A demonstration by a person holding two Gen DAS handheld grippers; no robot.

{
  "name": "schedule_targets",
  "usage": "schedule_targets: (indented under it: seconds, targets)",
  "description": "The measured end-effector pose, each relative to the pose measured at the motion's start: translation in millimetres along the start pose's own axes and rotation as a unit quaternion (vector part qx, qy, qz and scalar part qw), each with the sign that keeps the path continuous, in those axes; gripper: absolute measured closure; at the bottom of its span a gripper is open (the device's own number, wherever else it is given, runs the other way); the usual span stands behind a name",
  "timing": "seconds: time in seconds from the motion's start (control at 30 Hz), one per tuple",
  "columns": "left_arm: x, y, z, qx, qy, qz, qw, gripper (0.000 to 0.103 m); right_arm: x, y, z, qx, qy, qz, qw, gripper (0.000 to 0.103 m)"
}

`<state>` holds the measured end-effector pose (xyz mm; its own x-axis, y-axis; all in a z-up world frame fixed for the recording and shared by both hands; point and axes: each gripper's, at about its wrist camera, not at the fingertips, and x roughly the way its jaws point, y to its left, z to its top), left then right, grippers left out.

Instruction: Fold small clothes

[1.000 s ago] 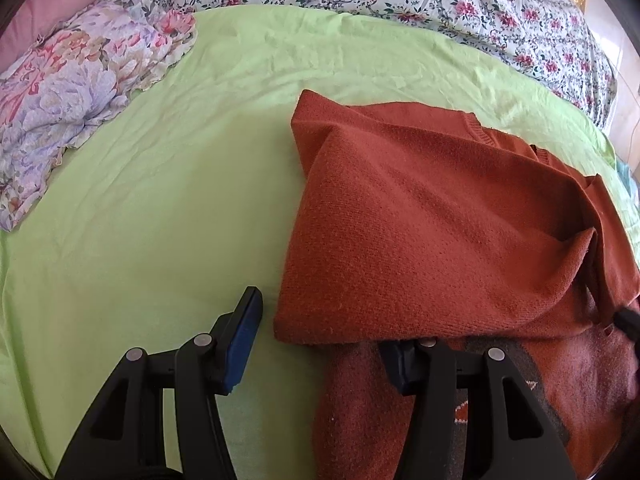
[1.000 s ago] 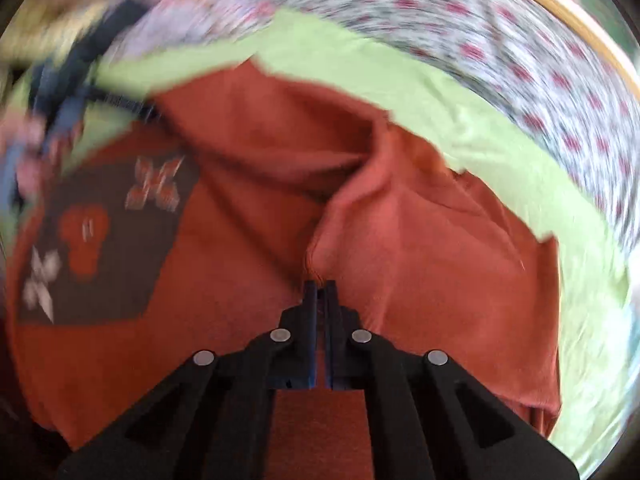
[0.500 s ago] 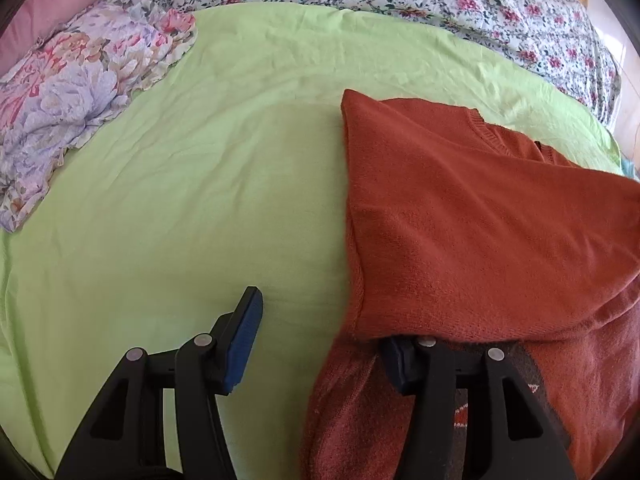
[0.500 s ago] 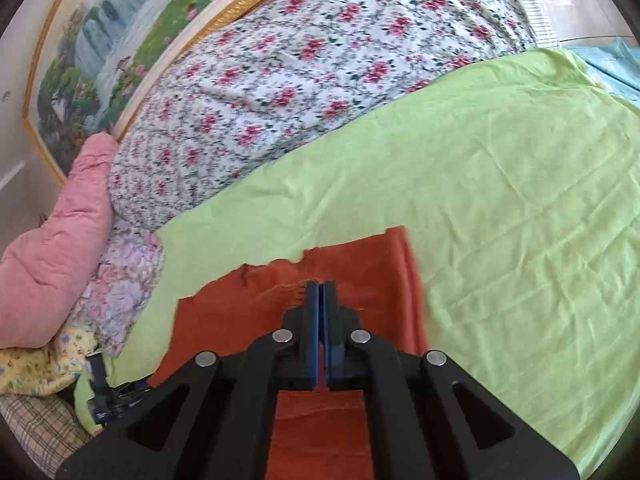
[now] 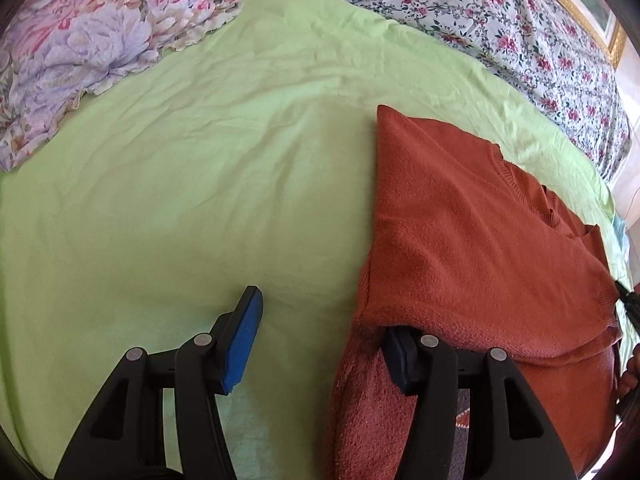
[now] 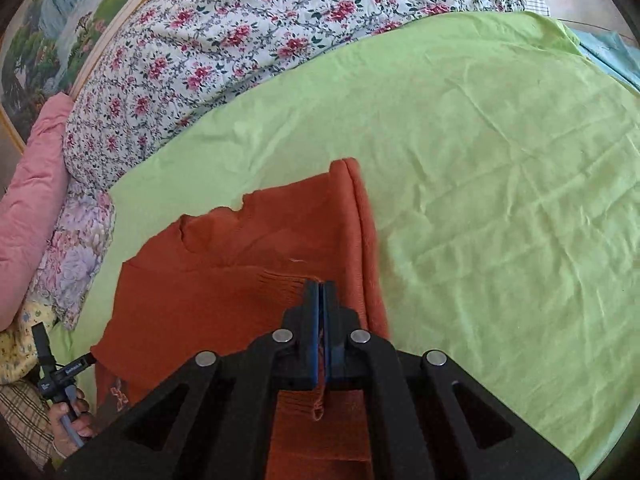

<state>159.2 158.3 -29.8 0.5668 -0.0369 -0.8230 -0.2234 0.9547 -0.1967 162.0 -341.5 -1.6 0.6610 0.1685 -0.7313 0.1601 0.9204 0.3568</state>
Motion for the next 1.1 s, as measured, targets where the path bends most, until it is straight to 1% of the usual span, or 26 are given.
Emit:
schedule_targets:
  seconds: [0.13,0.2,0.23,0.27,0.33,0.37,0.43,0.47,0.5,0.57,0.63,0.7,0.73,0.77,0.8,0.83,0.87,0.9,0.97,1.0,1.03,1.1]
  targets:
    - [1,9,1,-0.024,0.011,-0.023,0.9994,0.045,9,-3,-6,-0.001,0.010,-0.007,1.000,0.101]
    - [-2,4,0,0.001,0.021,-0.019,0.9996,0.046,10,-2,-7,-0.006,0.013,-0.009,1.000,0.100]
    - [-7,1,-3,0.022,0.029,-0.023,0.9991,0.047,9,-2,-7,-0.005,0.013,-0.010,1.000,0.100]
    - [-12,1,-5,0.033,0.032,-0.033,0.9984,0.047,6,-2,-7,-0.002,0.012,-0.009,1.000,0.100]
    - [-28,4,-8,0.044,0.037,-0.079,0.9952,0.047,-1,-3,-6,0.005,0.008,-0.011,1.000,0.099]
    - [-34,5,-8,0.045,0.036,-0.092,0.9941,0.046,-7,-2,-6,0.005,0.001,-0.008,1.000,0.099]
    - [-44,6,-1,0.044,0.027,-0.111,0.9925,0.041,-18,2,-7,0.000,-0.012,-0.007,1.000,0.099]
    - [-46,5,4,0.040,0.022,-0.116,0.9922,0.036,-22,4,-8,-0.001,-0.015,-0.006,1.000,0.099]
    - [-45,4,10,0.034,0.019,-0.120,0.9920,0.034,-26,7,-9,-0.001,-0.017,-0.002,1.000,0.099]
    - [-33,-3,27,0.028,0.022,-0.133,0.9905,0.026,-30,15,-11,-0.002,-0.017,0.009,1.000,0.099]
    - [-12,-13,42,0.032,0.034,-0.136,0.9896,0.025,-33,25,-15,-0.009,-0.014,0.021,1.000,0.099]
    - [17,-26,58,0.043,0.062,-0.140,0.9873,0.025,-35,35,-21,-0.012,-0.007,0.033,0.999,0.099]
    - [33,-32,64,0.045,0.075,-0.133,0.9872,0.025,-35,39,-25,-0.012,-0.003,0.040,0.999,0.099]
    - [49,-36,69,0.049,0.090,-0.118,0.9877,0.026,-37,42,-30,-0.010,-0.001,0.044,0.999,0.099]
    - [58,-39,71,0.055,0.099,-0.108,0.9877,0.028,-39,44,-33,-0.009,0.001,0.047,0.999,0.099]
    - [63,-44,72,0.065,0.093,-0.094,0.9890,0.038,-41,46,-36,-0.010,0.003,0.049,0.999,0.099]
    - [62,-49,74,0.081,0.076,-0.077,0.9908,0.085,-44,47,-40,-0.011,0.006,0.052,0.999,0.099]
    - [60,-52,76,0.089,0.072,-0.077,0.9904,0.095,-46,48,-43,-0.012,0.007,0.053,0.998,0.099]
    - [54,-50,80,0.083,0.053,-0.075,0.9923,0.097,-53,49,-47,-0.019,0.010,0.053,0.998,0.099]
    - [53,-50,81,0.086,0.044,-0.065,0.9931,0.099,-56,49,-48,-0.021,0.009,0.052,0.998,0.099]
    - [56,-48,79,0.088,0.041,-0.047,0.9942,0.099,-59,48,-48,-0.022,0.005,0.050,0.999,0.099]
    - [58,-46,75,0.082,0.050,-0.052,0.9941,0.098,-63,44,-49,-0.017,-0.001,0.045,0.999,0.099]
